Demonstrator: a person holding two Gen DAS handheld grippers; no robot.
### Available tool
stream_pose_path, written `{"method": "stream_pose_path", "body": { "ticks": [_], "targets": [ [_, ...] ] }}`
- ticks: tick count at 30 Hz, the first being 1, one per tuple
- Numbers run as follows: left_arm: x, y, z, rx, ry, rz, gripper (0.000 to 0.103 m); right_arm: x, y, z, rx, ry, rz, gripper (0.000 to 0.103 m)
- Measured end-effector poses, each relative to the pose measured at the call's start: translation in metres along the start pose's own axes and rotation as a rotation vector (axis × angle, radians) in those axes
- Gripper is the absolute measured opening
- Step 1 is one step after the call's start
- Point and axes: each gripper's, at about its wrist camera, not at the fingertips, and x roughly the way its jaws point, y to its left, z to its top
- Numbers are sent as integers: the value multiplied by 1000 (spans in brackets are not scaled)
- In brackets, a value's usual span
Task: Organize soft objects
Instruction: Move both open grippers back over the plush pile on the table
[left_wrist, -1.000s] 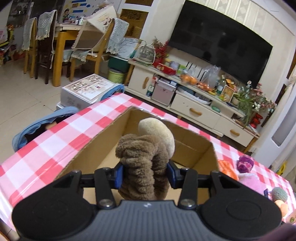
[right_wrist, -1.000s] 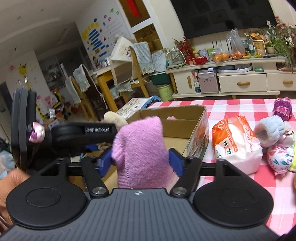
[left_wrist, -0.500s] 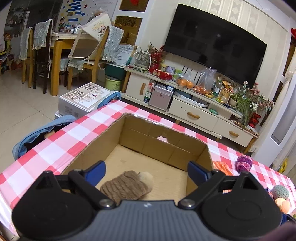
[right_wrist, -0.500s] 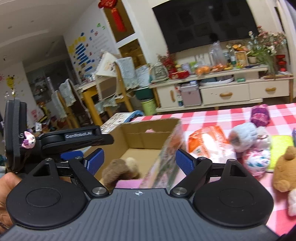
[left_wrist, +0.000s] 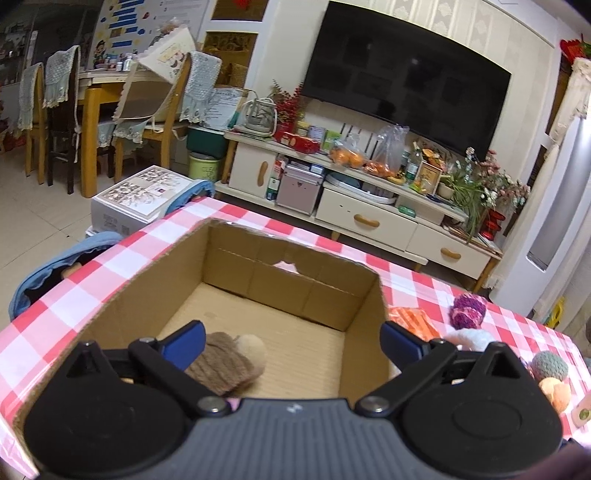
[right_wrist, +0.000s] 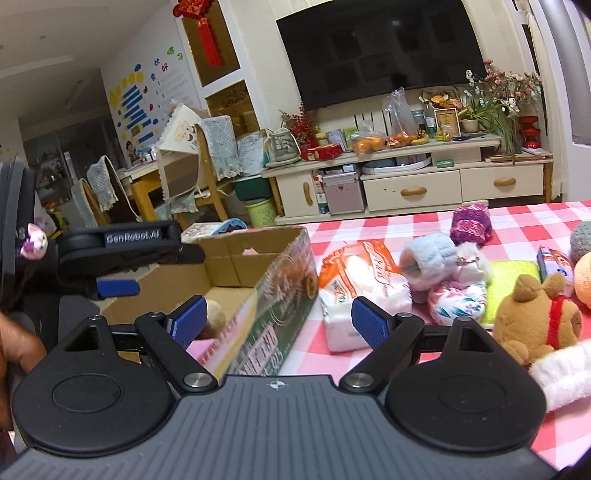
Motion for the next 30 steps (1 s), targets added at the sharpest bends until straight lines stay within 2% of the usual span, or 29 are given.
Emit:
{"method": "stream_pose_path", "body": {
  "ticks": [13, 30],
  "targets": [
    [1, -37, -10, 62, 0, -52, 102, -14, -14, 0, -33, -35, -88, 103],
    [5, -92, -29, 185, -1, -114, 102, -30, -43, -4, 48, -92, -207, 103]
  ]
}}
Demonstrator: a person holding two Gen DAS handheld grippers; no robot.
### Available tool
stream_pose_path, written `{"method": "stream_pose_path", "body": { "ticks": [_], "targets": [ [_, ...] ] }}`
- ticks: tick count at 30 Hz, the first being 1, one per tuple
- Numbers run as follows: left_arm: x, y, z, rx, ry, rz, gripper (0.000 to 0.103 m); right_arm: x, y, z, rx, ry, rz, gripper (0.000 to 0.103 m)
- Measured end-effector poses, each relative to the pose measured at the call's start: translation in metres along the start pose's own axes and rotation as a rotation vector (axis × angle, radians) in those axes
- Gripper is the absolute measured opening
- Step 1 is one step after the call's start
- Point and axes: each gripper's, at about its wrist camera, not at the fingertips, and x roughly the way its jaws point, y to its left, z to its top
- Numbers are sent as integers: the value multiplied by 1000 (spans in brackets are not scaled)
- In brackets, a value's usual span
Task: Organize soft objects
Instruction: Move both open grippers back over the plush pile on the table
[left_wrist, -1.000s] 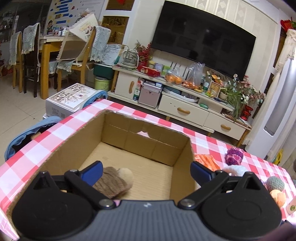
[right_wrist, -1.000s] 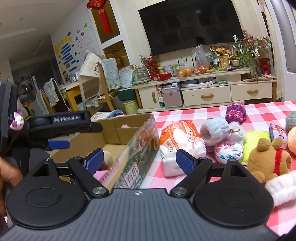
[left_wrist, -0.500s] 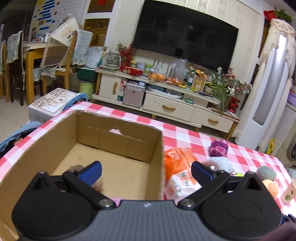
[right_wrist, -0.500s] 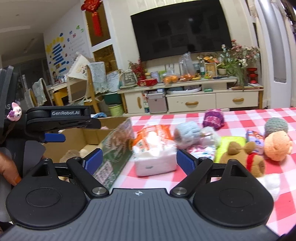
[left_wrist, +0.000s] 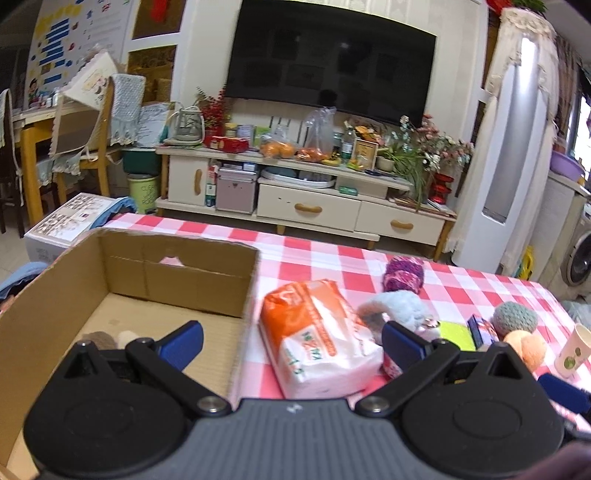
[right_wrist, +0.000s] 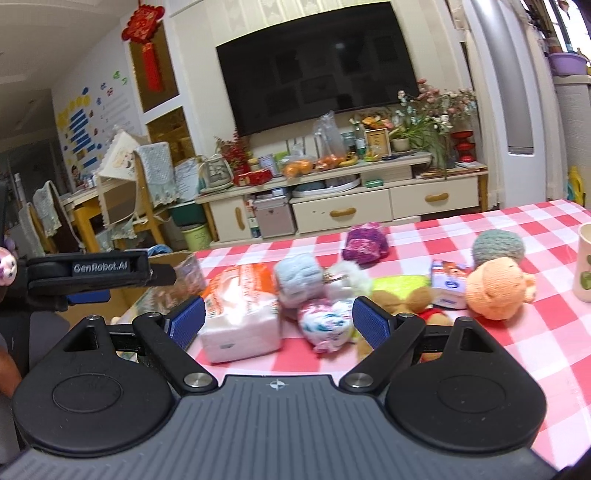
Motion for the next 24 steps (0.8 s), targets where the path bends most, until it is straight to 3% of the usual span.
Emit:
{"method": "stream_pose_path", "body": {
  "ticks": [14, 24],
  "targets": [
    [5, -53, -17, 96, 19, -67, 102, -3, -19, -3, 77, -34, -108, 103],
    [5, -99, -40, 189, 63, -165, 102, 1, -34, -4, 143, -56, -206, 103]
  ]
}}
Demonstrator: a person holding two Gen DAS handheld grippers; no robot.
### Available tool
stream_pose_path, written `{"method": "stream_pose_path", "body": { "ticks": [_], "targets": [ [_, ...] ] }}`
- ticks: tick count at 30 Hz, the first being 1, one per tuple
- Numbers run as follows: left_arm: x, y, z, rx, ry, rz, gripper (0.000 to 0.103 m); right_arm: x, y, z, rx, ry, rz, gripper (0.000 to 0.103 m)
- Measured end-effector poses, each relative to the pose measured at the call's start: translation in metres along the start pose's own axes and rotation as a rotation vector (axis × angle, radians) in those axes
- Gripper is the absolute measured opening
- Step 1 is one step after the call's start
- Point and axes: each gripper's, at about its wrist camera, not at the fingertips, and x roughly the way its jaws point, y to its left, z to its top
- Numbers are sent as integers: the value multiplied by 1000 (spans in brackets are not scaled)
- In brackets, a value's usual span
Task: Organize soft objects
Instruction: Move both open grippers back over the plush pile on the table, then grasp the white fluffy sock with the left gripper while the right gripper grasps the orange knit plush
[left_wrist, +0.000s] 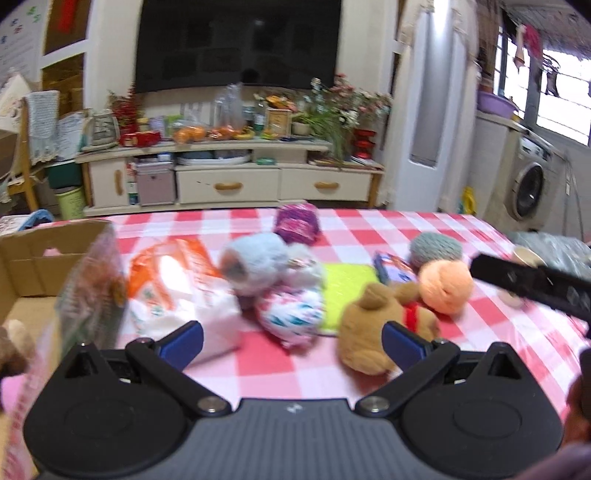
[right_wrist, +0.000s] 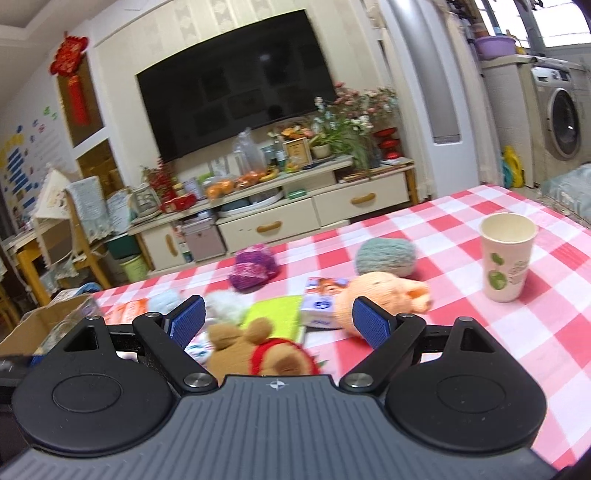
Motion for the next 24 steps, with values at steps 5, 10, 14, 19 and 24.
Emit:
{"method": "stream_pose_path", "body": {
  "ticks": [5, 10, 14, 19, 24],
  "targets": [
    [6, -22, -8, 16, 39, -72, 102, 8, -10, 0, 33, 14, -65, 103],
    [14, -47, -20, 20, 89, -157, 102, 21, -19, -1, 65, 32, -117, 103],
    [24, -69, -31, 34, 132, -194, 102, 32, -21, -1, 83, 54, -136, 103],
    [38, -91, -39, 24, 169, -203, 102, 52, -13, -4, 68, 101, -127, 103],
    [61, -94, -43, -72, 234, -206, 102, 65, -10, -2, 65, 151, -88, 103]
  ]
}}
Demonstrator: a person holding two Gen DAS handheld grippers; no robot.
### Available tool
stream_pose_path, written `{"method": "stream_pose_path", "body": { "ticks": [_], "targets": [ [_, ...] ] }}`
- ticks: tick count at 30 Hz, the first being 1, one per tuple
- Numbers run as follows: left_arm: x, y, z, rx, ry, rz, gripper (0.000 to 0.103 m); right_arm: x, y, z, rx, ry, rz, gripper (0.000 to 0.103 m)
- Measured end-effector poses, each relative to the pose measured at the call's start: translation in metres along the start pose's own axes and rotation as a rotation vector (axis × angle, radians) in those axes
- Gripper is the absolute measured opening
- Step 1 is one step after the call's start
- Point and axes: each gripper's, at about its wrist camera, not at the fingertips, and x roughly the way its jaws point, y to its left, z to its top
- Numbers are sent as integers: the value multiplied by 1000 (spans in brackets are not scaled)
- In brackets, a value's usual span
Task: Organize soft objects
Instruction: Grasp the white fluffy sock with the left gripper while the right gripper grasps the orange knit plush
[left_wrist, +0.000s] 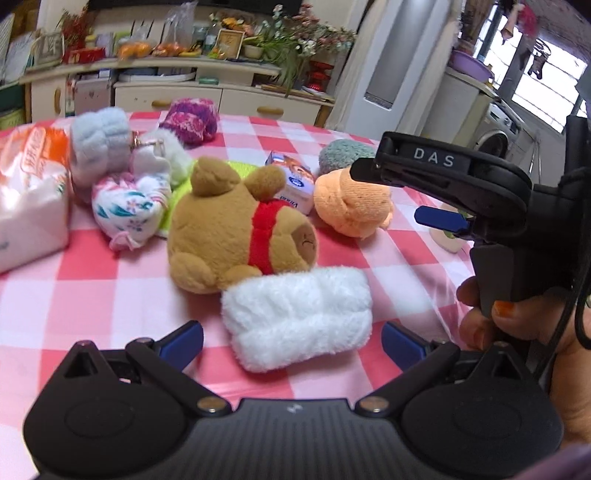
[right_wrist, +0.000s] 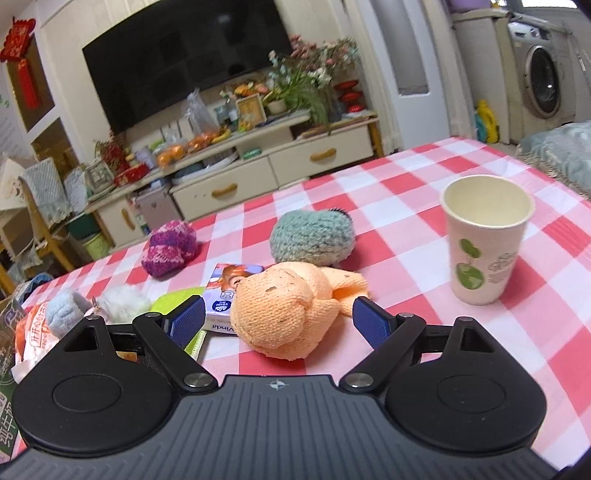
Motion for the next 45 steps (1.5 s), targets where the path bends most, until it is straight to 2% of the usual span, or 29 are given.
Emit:
{"method": "stream_pose_path", "body": {
  "ticks": [5, 9, 15, 18, 22, 26, 30, 35, 45],
  "targets": [
    [14, -3, 4, -29, 7, 4, 102, 8, -2, 3, -25, 41, 26, 103],
    [23, -4, 9, -31, 20, 13, 102, 16, -2, 2, -54, 71, 12, 103],
    [30, -5, 13, 16, 25, 37, 100, 26, -5, 1, -65, 125, 8, 103],
    [31, -5, 14, 33, 27, 43, 95, 28, -4, 4, -78, 127, -3, 103],
    [31, -3, 17, 56, 28, 48, 79, 36, -3, 5, -94, 129, -19, 103],
    [29, -1, 19, 70, 33, 35, 70, 40, 1, 6, -112, 117, -33, 103],
    [27, 2, 19, 68, 46, 15, 62, 45, 4, 6, -150, 117, -32, 103],
    [22, 9, 21, 56, 58, -10, 51, 46, 8, 6, -205, 104, -42, 95],
    [6, 22, 24, 33, 59, -37, 36, 46, 6, 9, -206, 87, -23, 89]
  ]
}}
